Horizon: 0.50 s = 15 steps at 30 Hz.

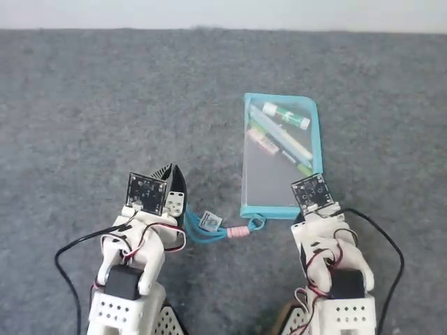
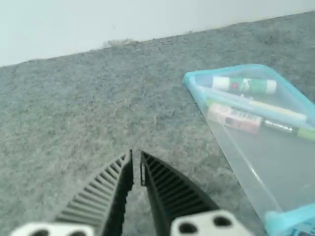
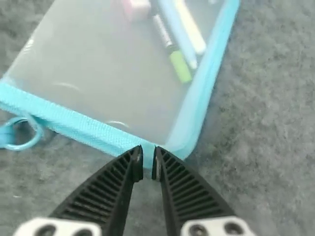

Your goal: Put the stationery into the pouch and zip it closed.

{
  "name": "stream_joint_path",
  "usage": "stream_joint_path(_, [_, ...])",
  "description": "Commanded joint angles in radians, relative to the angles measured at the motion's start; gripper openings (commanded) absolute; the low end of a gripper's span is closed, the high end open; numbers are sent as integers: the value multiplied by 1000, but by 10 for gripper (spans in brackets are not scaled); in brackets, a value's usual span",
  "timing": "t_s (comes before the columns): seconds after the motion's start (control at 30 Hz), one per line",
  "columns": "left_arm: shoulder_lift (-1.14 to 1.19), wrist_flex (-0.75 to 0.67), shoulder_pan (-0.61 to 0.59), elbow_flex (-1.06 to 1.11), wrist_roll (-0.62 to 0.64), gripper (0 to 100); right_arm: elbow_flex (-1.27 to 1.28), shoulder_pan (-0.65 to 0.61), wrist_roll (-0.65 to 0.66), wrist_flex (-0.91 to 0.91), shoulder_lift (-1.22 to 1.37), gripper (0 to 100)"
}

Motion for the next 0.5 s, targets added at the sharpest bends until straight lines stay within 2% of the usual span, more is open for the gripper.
stream_joint_path(0.0, [18, 114, -8, -5, 8, 21, 20, 53, -12, 35, -7, 54])
stream_joint_path(0.07, [18, 226, -35, -5, -3, 21, 20, 65, -12, 84, -8, 54])
stream_joint_path(0.17, [18, 342, -87, -5, -98, 20, 20, 67, -12, 160, -8, 54])
stream_joint_path(0.3, [17, 410, -140, -5, -239, 20, 20, 67, -12, 208, -10, 55])
stream_joint_path(0.47, [12, 506, -153, -5, -353, 20, 20, 67, -12, 213, -10, 54])
